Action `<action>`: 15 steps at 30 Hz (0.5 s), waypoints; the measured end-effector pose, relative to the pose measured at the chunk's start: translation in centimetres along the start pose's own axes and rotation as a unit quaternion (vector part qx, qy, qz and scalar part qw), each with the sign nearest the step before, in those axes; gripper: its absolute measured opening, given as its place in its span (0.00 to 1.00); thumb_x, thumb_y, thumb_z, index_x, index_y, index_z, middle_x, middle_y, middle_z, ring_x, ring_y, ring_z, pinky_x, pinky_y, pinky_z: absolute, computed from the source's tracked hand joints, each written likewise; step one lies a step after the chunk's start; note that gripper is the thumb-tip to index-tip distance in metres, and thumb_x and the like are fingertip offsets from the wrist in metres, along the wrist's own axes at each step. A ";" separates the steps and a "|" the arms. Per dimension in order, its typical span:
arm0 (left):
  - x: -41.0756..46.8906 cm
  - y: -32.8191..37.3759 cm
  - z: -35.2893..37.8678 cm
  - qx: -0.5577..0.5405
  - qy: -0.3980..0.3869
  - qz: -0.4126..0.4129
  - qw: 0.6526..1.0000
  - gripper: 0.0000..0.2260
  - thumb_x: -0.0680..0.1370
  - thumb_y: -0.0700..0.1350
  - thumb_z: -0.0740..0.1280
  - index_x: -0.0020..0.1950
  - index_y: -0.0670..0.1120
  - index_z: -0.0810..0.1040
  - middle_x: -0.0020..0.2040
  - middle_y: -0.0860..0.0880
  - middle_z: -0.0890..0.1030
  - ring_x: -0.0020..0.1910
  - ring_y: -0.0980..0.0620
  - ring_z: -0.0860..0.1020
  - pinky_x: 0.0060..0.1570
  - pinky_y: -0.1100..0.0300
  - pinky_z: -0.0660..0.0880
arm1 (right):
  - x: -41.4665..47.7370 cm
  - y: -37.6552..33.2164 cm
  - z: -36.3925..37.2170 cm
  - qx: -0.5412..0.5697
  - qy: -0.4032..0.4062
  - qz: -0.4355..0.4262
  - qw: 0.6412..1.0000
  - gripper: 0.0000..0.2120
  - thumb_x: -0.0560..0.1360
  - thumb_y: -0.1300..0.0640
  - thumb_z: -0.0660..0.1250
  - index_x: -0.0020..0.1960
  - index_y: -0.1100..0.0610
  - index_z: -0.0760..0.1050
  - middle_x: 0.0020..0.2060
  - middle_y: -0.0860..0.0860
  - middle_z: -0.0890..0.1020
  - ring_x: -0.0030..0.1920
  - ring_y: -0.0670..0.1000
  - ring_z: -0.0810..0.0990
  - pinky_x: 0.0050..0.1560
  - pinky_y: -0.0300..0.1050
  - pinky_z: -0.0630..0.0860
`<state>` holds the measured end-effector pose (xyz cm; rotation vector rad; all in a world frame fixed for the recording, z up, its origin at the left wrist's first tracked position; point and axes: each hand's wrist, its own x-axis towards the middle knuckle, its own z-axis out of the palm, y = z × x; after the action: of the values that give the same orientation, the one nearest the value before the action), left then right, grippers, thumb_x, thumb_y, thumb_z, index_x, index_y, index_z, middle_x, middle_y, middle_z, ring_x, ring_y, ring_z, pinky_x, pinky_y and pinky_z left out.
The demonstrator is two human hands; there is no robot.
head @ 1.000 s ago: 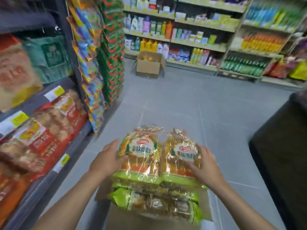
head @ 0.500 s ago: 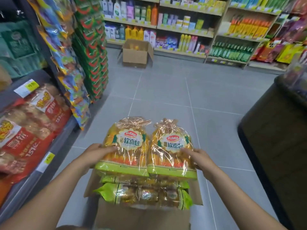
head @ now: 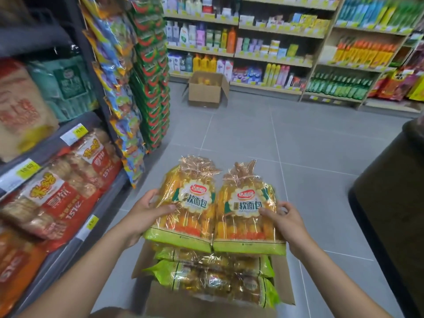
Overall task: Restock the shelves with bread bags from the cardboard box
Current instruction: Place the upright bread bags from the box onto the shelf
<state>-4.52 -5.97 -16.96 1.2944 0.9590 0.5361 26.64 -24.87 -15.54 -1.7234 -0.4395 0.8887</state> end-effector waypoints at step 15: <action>-9.3 11.4 -9.8 -0.002 0.202 0.240 0.950 0.45 0.66 0.55 0.82 0.78 0.50 0.65 0.76 0.60 0.65 0.74 0.62 0.65 0.71 0.60 0.65 | 0.6 -13.9 12.0 0.080 -0.147 -0.176 0.970 0.21 0.74 0.61 0.75 0.63 0.59 0.71 0.51 0.56 0.87 0.42 0.54 0.88 0.34 0.46 0.82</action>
<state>-15.60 -5.26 -3.24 1.4494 0.9692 1.2161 19.96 -11.94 -4.34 -1.3155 -0.8210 0.8936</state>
